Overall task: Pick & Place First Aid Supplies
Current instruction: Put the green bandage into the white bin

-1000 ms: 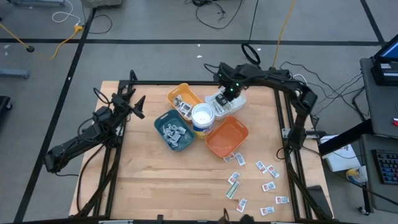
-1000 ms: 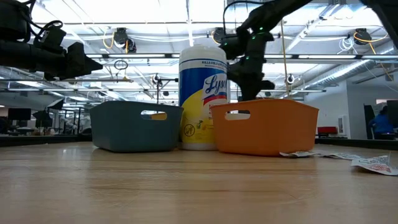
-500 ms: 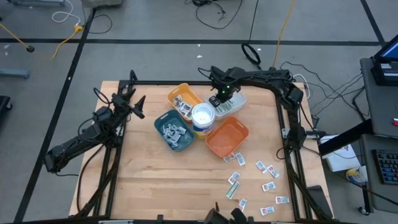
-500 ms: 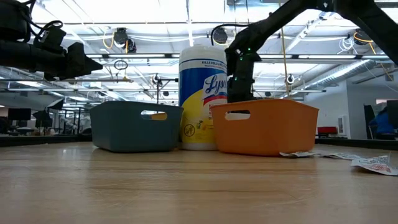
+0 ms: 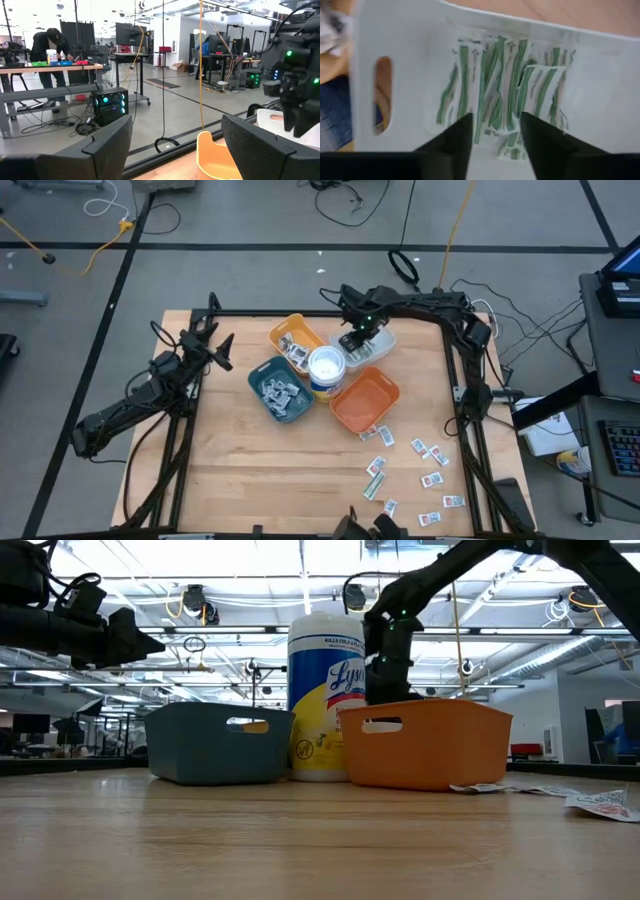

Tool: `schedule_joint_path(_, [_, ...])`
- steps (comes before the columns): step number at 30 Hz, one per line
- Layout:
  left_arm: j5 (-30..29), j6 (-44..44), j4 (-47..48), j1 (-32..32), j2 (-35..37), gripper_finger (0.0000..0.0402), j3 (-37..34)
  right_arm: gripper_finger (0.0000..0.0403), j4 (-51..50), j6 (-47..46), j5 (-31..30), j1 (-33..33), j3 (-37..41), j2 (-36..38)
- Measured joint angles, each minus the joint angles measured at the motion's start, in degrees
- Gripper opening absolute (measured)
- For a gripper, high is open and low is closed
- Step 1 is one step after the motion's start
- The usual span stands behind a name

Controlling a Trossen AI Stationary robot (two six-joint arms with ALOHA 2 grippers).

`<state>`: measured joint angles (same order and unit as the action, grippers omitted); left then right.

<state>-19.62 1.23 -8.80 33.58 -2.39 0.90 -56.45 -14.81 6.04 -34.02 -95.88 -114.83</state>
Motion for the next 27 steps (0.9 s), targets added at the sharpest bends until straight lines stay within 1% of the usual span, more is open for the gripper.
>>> schedule_joint_path(4, [0.0,0.0,0.0,0.0,0.0,0.0308,0.0,0.0215,-0.1,5.2,0.0,0.0,0.0,2.5])
schedule_joint_path(8, [0.0,0.0,0.0,0.0,0.0,0.0308,0.0,0.0235,-1.0,11.1,0.0,0.0,0.0,5.7])
schedule_joint_path(12, [0.0,0.0,0.0,0.0,0.0,0.0308,0.0,0.0237,-3.6,17.6,0.0,0.4,0.0,7.9])
schedule_joint_path(16, [0.0,0.0,0.0,0.0,0.0,0.0308,0.0,0.0232,-7.3,26.3,0.0,1.3,0.0,9.7])
schedule_joint_path(19, [0.0,0.0,0.0,0.0,0.0,0.0308,0.0,0.0228,-8.8,30.8,0.0,2.3,0.0,10.7])
schedule_joint_path(22, [0.0,0.0,0.0,0.0,0.0,0.0308,0.0,0.0227,-9.1,32.9,-0.4,4.4,0.6,12.6])
schedule_joint_path(27, [0.0,0.0,0.0,0.0,0.0,0.0308,0.0,0.0227,-8.5,32.6,-3.1,11.4,4.9,17.5])
